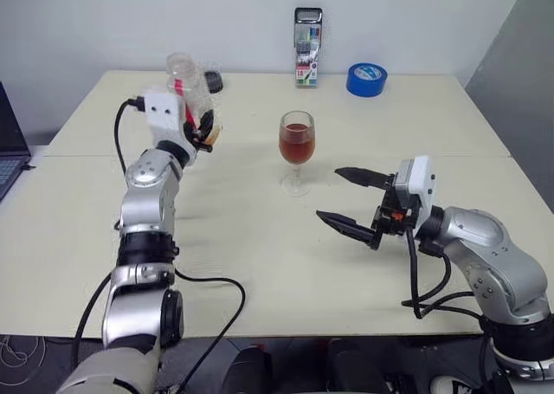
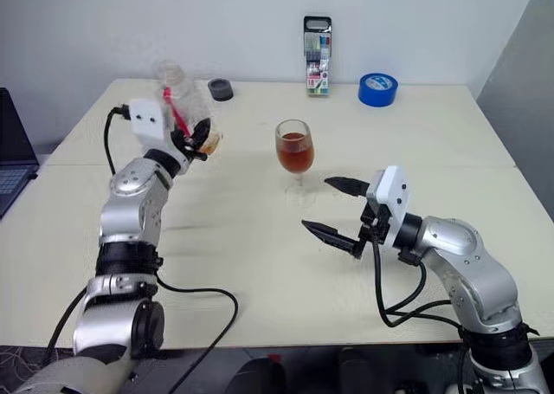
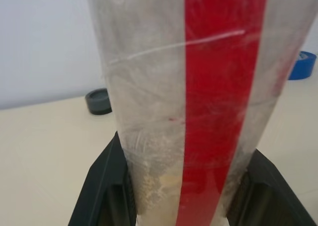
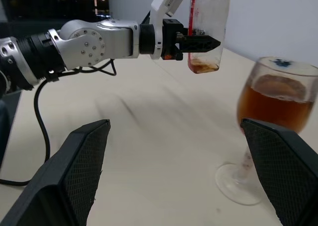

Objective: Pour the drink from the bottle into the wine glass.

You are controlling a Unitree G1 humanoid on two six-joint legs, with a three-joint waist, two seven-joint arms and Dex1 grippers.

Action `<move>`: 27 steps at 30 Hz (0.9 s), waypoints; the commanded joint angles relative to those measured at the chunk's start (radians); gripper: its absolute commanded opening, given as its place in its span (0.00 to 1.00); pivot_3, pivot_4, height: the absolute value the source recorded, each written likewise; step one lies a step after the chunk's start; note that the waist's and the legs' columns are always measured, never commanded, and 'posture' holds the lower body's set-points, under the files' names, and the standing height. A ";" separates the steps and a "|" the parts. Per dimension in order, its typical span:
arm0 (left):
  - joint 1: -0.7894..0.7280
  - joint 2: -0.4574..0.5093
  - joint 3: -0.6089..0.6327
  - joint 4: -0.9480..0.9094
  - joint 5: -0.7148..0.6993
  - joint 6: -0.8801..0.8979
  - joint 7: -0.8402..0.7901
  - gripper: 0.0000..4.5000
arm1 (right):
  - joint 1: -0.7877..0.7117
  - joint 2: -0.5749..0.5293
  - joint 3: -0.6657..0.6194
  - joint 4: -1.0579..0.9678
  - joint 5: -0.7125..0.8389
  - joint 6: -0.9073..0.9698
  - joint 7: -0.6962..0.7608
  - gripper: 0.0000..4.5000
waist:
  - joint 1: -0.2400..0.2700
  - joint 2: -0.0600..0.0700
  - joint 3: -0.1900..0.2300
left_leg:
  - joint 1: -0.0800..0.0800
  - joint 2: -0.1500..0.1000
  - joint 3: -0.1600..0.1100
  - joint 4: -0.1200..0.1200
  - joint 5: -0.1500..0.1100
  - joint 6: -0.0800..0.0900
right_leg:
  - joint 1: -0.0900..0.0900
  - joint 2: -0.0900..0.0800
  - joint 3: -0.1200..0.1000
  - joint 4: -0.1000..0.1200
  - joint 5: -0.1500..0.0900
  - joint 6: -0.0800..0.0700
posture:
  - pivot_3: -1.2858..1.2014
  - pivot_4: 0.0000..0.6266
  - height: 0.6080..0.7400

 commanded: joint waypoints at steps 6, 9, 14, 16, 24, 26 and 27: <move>0.188 -0.038 0.029 -0.011 -0.042 -0.199 -0.025 0.38 | -0.018 0.019 0.000 -0.005 0.003 -0.038 -0.004 1.00 | 0.006 0.000 0.000 | 0.002 0.000 -0.001 0.003 0.000 0.000 | 0.004 0.000 -0.001 0.001 0.000 0.000 | 0.52 0.24 1.00; 0.196 -0.048 0.040 0.062 -0.056 -0.250 -0.035 0.38 | -0.032 0.027 -0.003 0.002 0.008 -0.028 -0.019 1.00 | 0.007 -0.001 -0.001 | 0.001 0.000 -0.002 0.004 0.000 0.001 | 0.004 0.000 -0.002 0.001 0.000 0.000 | 0.52 0.24 1.00; 0.175 -0.051 0.043 0.208 -0.065 -0.336 -0.052 0.38 | -0.033 0.022 0.005 0.000 0.008 -0.025 -0.023 1.00 | 0.007 -0.002 -0.001 | 0.002 0.000 -0.002 0.003 -0.001 0.002 | 0.004 0.000 -0.002 0.001 0.000 0.000 | 0.52 0.24 1.00; 0.165 -0.052 0.042 0.259 -0.071 -0.363 -0.063 0.38 | -0.036 0.022 0.007 0.002 0.006 -0.023 -0.026 1.00 | 0.006 -0.002 -0.001 | 0.002 0.000 -0.002 0.003 -0.002 0.003 | 0.004 0.000 -0.002 0.001 0.000 0.000 | 0.52 0.24 1.00; 0.155 -0.055 0.039 0.352 -0.079 -0.417 -0.067 0.54 | -0.032 0.017 0.006 0.003 0.010 -0.014 -0.027 1.00 | 0.007 -0.002 -0.001 | 0.002 0.000 -0.002 0.003 -0.002 0.004 | 0.005 0.000 -0.003 0.001 0.000 0.000 | 0.52 0.24 1.00; 0.164 -0.058 0.040 0.349 -0.089 -0.415 -0.073 0.67 | -0.031 0.017 0.008 0.001 0.009 -0.012 -0.030 1.00 | 0.006 -0.002 -0.001 | 0.003 0.000 -0.002 0.003 -0.002 0.004 | 0.005 0.000 -0.003 0.001 0.000 0.000 | 0.52 0.24 1.00; 0.172 -0.058 0.040 0.337 -0.092 -0.411 -0.075 0.75 | -0.029 0.017 0.010 -0.001 0.007 -0.012 -0.031 1.00 | 0.005 -0.002 -0.001 | 0.003 0.000 -0.002 0.003 -0.002 0.004 | 0.005 0.000 -0.003 0.001 0.000 0.000 | 0.52 0.24 1.00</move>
